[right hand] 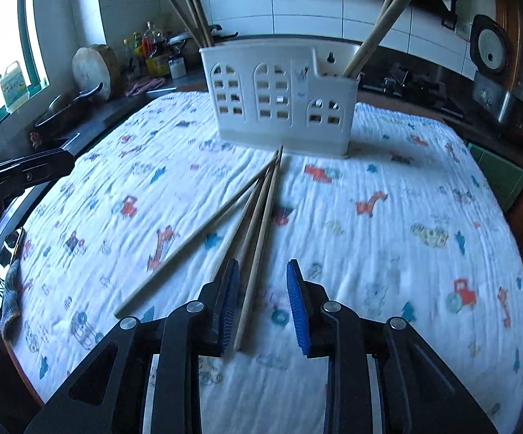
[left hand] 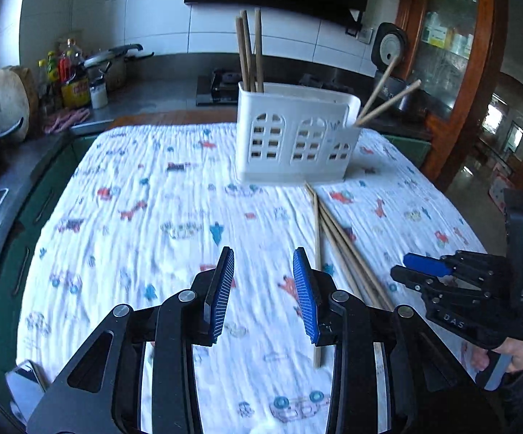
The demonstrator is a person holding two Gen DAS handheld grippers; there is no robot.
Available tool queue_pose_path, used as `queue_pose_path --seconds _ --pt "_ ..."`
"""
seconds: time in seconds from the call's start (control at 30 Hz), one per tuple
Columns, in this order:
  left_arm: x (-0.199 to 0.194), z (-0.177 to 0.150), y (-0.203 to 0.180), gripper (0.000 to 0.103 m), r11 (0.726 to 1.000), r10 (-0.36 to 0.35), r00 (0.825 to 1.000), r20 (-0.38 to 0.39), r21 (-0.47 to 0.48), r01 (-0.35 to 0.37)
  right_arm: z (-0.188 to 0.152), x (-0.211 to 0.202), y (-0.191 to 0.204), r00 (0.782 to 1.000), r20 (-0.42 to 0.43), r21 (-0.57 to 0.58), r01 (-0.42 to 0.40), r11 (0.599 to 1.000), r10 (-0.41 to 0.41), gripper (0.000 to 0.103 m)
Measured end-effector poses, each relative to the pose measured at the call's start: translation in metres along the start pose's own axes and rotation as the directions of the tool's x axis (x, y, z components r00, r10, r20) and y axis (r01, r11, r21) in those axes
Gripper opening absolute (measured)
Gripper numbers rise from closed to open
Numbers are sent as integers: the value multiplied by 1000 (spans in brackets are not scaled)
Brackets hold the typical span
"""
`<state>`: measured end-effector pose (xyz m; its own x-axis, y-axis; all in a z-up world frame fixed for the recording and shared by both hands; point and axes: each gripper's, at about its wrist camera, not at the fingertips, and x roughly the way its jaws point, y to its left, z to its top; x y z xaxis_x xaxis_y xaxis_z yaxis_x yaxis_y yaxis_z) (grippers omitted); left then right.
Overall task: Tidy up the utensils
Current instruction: 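Move both open tools back to the chopsticks on the cloth, then close the right tool on a chopstick while the left tool closes on another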
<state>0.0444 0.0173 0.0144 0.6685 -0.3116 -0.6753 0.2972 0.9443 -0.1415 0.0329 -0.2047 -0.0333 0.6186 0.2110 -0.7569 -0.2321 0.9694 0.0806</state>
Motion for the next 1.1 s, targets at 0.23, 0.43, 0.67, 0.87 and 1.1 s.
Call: queue_pose_path --seconds 0.23,0.43,0.67,0.87,1.1 --pt "13 -28 -9 34 1000 -17 998 -57 -2 17 -11 16 5 999 -38 24 -12 1000 13 18" --pt "22 -37 -18 34 999 -42 995 -92 2 42 -13 24 4 998 -56 41 -11 999 14 15" --pt "29 -45 -25 34 998 -59 992 -115 6 60 -14 30 3 997 -71 51 -11 999 15 12" --pt "36 -50 -28 34 997 -69 988 -138 9 71 -15 31 8 997 -73 27 16 1000 -14 11" --pt "47 -54 -38 34 995 -88 983 -161 25 93 -18 27 7 997 -69 16 34 999 -33 8"
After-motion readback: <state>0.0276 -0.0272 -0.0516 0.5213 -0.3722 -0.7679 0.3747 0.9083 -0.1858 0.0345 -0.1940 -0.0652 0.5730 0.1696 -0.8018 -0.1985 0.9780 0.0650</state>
